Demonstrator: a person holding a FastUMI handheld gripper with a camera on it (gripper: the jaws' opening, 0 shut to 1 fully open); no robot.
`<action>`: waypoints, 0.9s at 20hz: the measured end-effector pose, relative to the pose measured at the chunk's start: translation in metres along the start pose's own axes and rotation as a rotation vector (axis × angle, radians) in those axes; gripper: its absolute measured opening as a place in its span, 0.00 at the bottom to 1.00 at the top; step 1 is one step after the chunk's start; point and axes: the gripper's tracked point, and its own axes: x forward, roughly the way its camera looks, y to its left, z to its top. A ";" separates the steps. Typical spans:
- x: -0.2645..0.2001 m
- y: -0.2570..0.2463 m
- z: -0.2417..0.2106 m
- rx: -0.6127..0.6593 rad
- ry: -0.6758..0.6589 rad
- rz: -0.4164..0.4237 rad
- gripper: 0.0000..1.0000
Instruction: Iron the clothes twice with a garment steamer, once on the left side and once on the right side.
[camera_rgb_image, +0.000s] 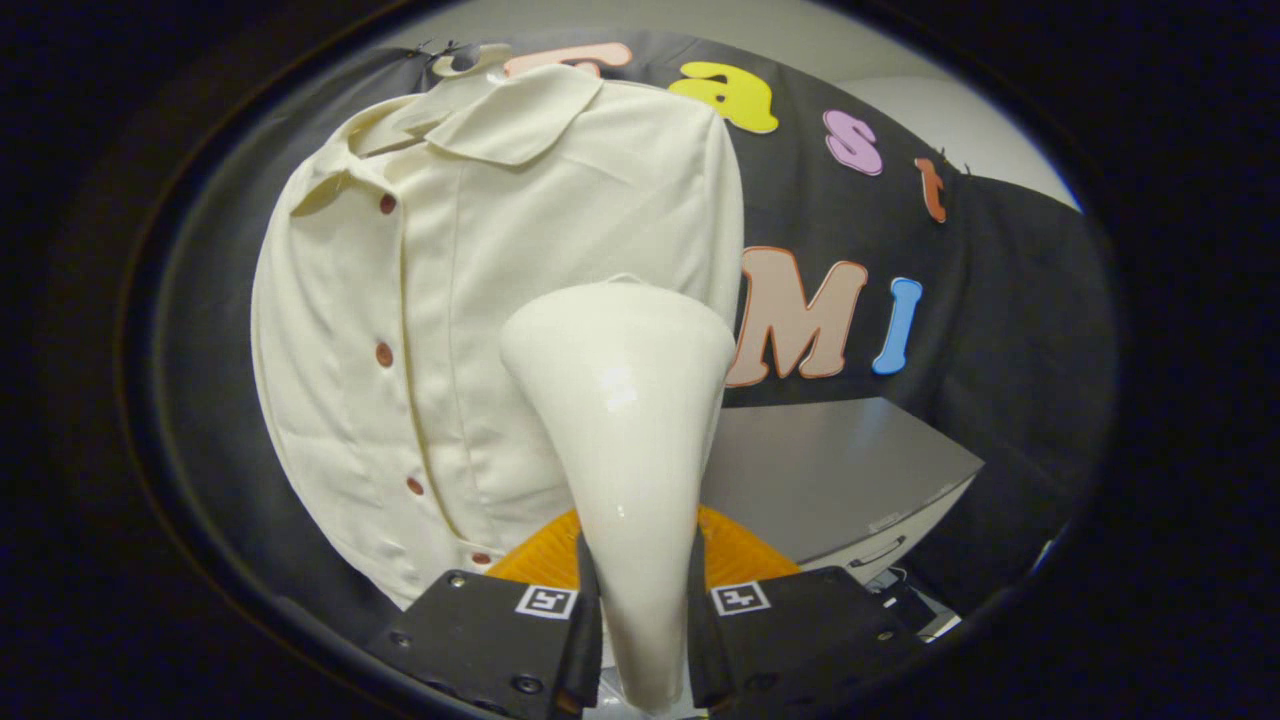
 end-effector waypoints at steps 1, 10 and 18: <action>0.001 0.003 -0.003 0.007 -0.002 0.004 0.34; 0.007 0.009 -0.057 0.005 0.070 -0.011 0.35; 0.012 0.015 -0.105 -0.002 0.135 -0.020 0.35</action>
